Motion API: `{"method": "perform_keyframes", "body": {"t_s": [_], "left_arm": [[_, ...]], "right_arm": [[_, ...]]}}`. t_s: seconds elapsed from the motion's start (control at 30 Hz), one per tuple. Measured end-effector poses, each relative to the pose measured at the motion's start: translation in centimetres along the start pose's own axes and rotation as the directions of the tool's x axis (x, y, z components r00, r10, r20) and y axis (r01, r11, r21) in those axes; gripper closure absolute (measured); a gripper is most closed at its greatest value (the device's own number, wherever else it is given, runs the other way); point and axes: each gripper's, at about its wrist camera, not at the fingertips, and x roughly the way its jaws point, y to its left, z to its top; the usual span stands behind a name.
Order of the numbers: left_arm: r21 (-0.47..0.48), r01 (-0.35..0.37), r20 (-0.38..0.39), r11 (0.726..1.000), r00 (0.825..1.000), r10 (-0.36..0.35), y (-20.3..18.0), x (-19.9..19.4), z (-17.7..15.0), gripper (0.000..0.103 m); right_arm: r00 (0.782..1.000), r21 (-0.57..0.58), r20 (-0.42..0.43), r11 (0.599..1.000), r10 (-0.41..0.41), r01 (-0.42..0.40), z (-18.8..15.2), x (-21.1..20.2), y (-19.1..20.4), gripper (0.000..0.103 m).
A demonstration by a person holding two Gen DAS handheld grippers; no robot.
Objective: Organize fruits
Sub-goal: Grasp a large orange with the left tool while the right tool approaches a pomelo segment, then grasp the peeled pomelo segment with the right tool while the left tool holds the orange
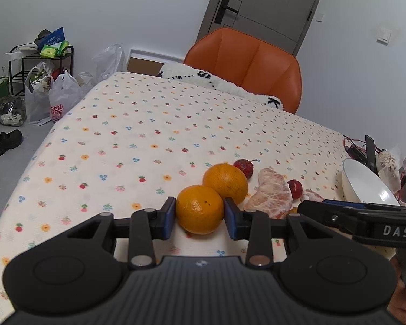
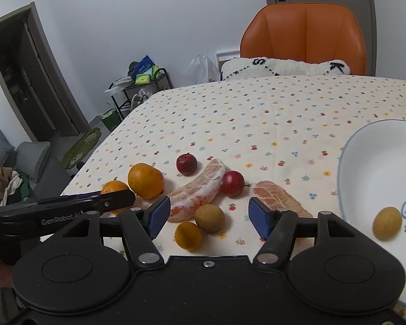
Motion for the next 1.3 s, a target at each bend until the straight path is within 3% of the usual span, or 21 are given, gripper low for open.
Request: {"method": "perform_keyframes", "body": {"t_s": [0.4, 0.7, 0.8, 0.87, 1.03, 1.3], "left_arm": [[-0.032, -0.016, 0.019, 0.999, 1.000, 0.016, 2.3, -1.2, 0.4, 0.067], [-0.050, -0.026, 0.021, 0.998, 0.999, 0.027, 3.7, -1.6, 0.4, 0.067], [-0.054, -0.028, 0.025, 0.998, 0.999, 0.029, 3.9, -1.9, 0.5, 0.067], [-0.056, -0.028, 0.027, 0.998, 0.999, 0.030, 4.0, -2.0, 0.5, 0.067], [-0.047, -0.025, 0.033, 0.999, 0.999, 0.026, 3.6, -2.3, 0.5, 0.067], [-0.025, -0.021, 0.048, 0.999, 0.999, 0.022, 2.4, -2.9, 0.8, 0.067]], "right_arm": [[0.998, 0.045, -0.054, 0.998, 0.042, -0.040, 1.2, 3.2, 0.8, 0.042], [0.998, -0.009, -0.055, 1.000, -0.025, 0.025, 2.0, 5.0, 2.1, 0.043], [0.996, -0.046, -0.053, 0.997, -0.066, 0.064, 2.0, 5.2, 2.6, 0.051], [0.995, -0.052, -0.060, 0.995, -0.085, 0.082, 2.2, 5.2, 2.6, 0.062], [0.998, 0.066, -0.061, 0.998, -0.017, 0.021, 2.8, 4.6, 0.5, 0.081], [0.999, 0.060, 0.004, 0.997, 0.043, -0.043, 2.9, 2.1, 0.6, 0.089]]}}
